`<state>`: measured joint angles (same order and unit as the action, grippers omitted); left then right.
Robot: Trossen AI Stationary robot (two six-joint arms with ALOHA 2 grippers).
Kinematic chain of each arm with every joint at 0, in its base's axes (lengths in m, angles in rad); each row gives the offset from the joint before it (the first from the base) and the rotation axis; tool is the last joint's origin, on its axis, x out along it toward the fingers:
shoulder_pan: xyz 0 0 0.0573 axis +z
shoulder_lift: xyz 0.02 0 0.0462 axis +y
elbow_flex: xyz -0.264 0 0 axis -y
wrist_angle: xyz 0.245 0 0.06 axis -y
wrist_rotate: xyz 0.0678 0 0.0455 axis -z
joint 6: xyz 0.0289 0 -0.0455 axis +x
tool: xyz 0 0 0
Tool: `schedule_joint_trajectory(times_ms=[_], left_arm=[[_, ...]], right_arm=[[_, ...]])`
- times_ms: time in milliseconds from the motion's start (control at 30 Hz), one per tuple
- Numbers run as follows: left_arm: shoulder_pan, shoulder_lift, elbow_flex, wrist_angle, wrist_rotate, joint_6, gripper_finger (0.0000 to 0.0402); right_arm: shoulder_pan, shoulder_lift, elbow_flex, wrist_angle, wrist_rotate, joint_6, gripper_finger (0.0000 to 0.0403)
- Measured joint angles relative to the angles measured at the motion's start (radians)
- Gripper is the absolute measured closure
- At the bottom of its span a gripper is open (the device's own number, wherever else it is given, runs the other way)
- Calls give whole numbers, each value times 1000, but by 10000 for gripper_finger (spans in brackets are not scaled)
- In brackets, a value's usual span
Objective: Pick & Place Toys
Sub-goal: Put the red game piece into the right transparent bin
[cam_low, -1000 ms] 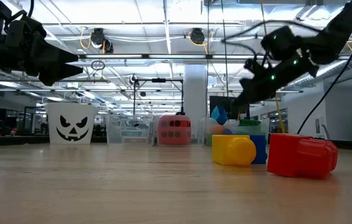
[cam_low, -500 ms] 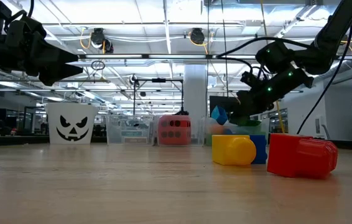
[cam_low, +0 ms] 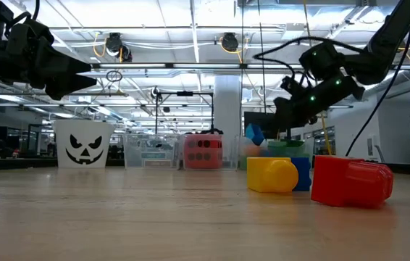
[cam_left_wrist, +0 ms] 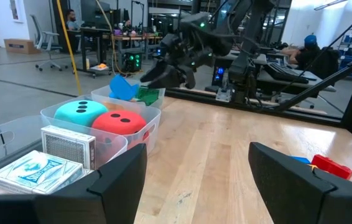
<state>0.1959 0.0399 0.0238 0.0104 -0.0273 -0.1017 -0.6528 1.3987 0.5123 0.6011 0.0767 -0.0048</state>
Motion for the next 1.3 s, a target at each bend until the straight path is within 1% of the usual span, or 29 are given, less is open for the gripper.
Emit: schedule_joint_trajectory(times_ms=[33, 100, 267, 367, 467, 867, 967, 1100, 1133, 1300], left_arm=[[0, 0, 0, 0, 0, 0, 114], [0, 0, 0, 0, 0, 0, 114], [0, 0, 0, 0, 0, 0, 114], [0, 0, 0, 0, 0, 0, 114], [0, 0, 0, 0, 0, 0, 114], [0, 0, 0, 0, 0, 0, 114], [0, 0, 0, 0, 0, 0, 114], [0, 0, 0, 0, 0, 0, 114], [0, 0, 0, 0, 0, 0, 114], [0, 0, 0, 0, 0, 0, 114]], right_arm=[[14, -14, 0, -6, -4, 0, 185], [50, -47, 0, -16, -50, 0, 170], [176, -131, 0, -15, -154, 22, 149], [281, -150, 1, -13, -161, 94, 144], [401, -146, 1, -26, -162, 126, 143], [874, -37, 0, -66, -160, 124, 147], [975, 10, 1, -44, -146, 122, 148], [1091, 82, 0, -45, -1, 127, 151], [1112, 98, 0, -44, 22, 125, 151], [1165, 161, 0, 4, 27, 147, 151]])
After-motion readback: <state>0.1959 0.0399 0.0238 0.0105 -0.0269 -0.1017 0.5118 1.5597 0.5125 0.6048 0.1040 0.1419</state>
